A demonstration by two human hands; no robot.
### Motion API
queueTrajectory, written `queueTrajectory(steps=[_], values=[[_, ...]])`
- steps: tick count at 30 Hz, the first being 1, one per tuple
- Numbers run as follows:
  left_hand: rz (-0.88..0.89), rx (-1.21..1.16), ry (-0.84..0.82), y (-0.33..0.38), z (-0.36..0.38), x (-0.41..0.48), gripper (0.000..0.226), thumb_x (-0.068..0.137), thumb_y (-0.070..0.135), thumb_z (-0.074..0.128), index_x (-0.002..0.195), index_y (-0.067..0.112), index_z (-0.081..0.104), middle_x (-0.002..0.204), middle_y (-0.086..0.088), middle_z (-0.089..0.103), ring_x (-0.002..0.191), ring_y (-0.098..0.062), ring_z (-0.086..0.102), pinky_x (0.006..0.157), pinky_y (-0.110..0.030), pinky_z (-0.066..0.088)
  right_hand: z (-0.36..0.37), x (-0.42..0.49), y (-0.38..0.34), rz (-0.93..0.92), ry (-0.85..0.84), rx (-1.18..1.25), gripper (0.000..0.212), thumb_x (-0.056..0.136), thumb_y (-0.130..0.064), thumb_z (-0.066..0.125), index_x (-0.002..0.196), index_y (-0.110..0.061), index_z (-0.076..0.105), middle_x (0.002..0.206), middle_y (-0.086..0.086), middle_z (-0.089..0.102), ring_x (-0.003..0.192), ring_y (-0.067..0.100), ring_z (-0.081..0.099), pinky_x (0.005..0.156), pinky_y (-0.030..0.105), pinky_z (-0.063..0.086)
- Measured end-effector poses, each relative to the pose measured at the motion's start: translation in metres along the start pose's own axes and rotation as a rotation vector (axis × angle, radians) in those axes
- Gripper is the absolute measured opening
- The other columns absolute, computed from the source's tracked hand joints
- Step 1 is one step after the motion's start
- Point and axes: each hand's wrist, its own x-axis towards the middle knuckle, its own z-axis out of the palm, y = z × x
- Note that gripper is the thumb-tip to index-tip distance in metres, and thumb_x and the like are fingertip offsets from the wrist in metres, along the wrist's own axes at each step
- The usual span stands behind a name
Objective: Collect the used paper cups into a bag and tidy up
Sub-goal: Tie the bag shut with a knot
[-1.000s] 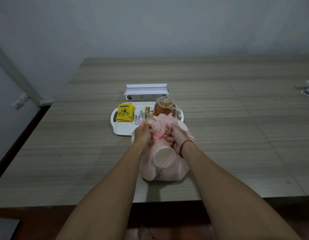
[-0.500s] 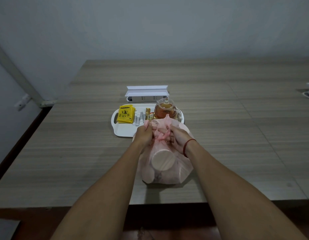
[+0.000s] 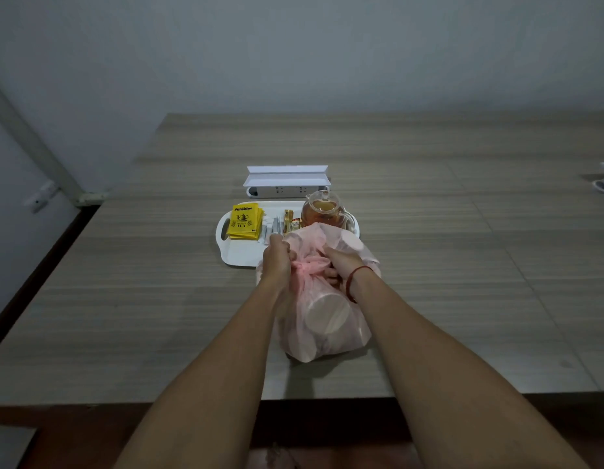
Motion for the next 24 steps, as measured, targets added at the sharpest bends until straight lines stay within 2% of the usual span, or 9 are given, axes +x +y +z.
queueTrajectory(steps=[3,5,7,10,13,16,20,22,24], values=[[-0.011,0.029,-0.127,0.009,0.004,-0.013,0.030,0.097,0.016,0.024,0.081,0.007,0.047,0.049,0.001,0.048,0.034,-0.004,0.046,0.032,-0.011,0.033,0.002,-0.001,0.002,-0.003,0.019,0.030,0.036,0.094,-0.036,0.050,0.064,-0.017,0.048,0.040,-0.001,0.037,0.036,0.012,0.028,0.038,0.020,0.021],[0.011,0.198,-0.146,0.010,0.003,-0.013,0.037,0.101,0.018,0.023,0.110,0.001,0.055,0.079,-0.012,0.062,0.054,-0.007,0.057,0.037,-0.013,0.042,0.001,0.000,0.002,-0.028,0.018,0.076,0.036,0.094,-0.034,0.051,0.063,-0.017,0.046,0.043,-0.001,0.039,0.034,0.010,0.029,0.036,0.020,0.021],[0.094,0.297,-0.125,0.007,0.000,-0.006,0.044,0.106,0.028,0.026,0.119,0.003,0.060,0.086,-0.007,0.064,0.066,-0.007,0.054,0.043,-0.010,0.045,-0.001,0.001,0.000,-0.076,-0.008,0.156,0.029,0.094,-0.032,0.054,0.072,-0.013,0.054,0.052,0.003,0.047,0.034,0.008,0.034,0.035,0.019,0.024],[0.125,0.250,-0.091,0.002,-0.005,0.001,0.043,0.104,0.034,0.038,0.118,0.004,0.065,0.075,0.003,0.062,0.065,-0.007,0.056,0.050,-0.010,0.046,-0.004,-0.001,-0.003,-0.130,-0.085,0.259,0.020,0.093,-0.027,0.059,0.084,-0.009,0.062,0.065,0.010,0.055,0.032,0.005,0.042,0.035,0.016,0.031],[0.085,0.177,-0.131,0.003,-0.003,-0.001,0.043,0.104,0.036,0.038,0.112,0.006,0.067,0.075,0.000,0.067,0.059,-0.011,0.065,0.049,-0.017,0.051,-0.003,-0.003,-0.004,-0.129,-0.179,0.359,0.018,0.095,-0.020,0.056,0.080,-0.010,0.058,0.055,0.000,0.053,0.028,0.001,0.034,0.029,0.014,0.025],[0.001,0.100,-0.207,0.006,0.000,-0.007,0.049,0.106,0.030,0.026,0.108,-0.001,0.065,0.057,-0.004,0.071,0.047,-0.009,0.067,0.042,-0.017,0.050,0.001,-0.003,-0.002,-0.097,-0.214,0.257,0.020,0.096,-0.024,0.052,0.081,-0.015,0.059,0.050,-0.007,0.042,0.029,0.001,0.028,0.030,0.014,0.017],[-0.046,0.040,-0.320,0.006,0.002,-0.014,0.051,0.100,0.021,0.019,0.091,-0.003,0.063,0.045,-0.005,0.064,0.038,-0.010,0.061,0.038,-0.017,0.048,0.003,-0.001,-0.001,-0.058,-0.095,0.079,0.032,0.095,-0.033,0.050,0.066,-0.020,0.049,0.045,-0.005,0.035,0.029,0.006,0.026,0.034,0.016,0.017],[-0.028,0.087,-0.271,0.006,0.002,-0.015,0.047,0.099,0.018,0.021,0.081,0.002,0.060,0.043,-0.002,0.060,0.036,-0.008,0.057,0.037,-0.013,0.044,0.003,0.000,-0.003,-0.073,-0.020,0.019,0.033,0.093,-0.033,0.051,0.063,-0.018,0.049,0.038,-0.005,0.038,0.029,0.008,0.027,0.035,0.016,0.019],[0.036,0.225,-0.199,0.005,0.001,-0.011,0.036,0.101,0.016,0.030,0.089,0.005,0.062,0.056,-0.002,0.060,0.047,-0.009,0.055,0.042,-0.014,0.045,0.003,0.001,-0.005,-0.079,0.048,-0.032,0.032,0.091,-0.031,0.052,0.063,-0.015,0.054,0.035,-0.004,0.046,0.026,0.008,0.030,0.034,0.016,0.021]])
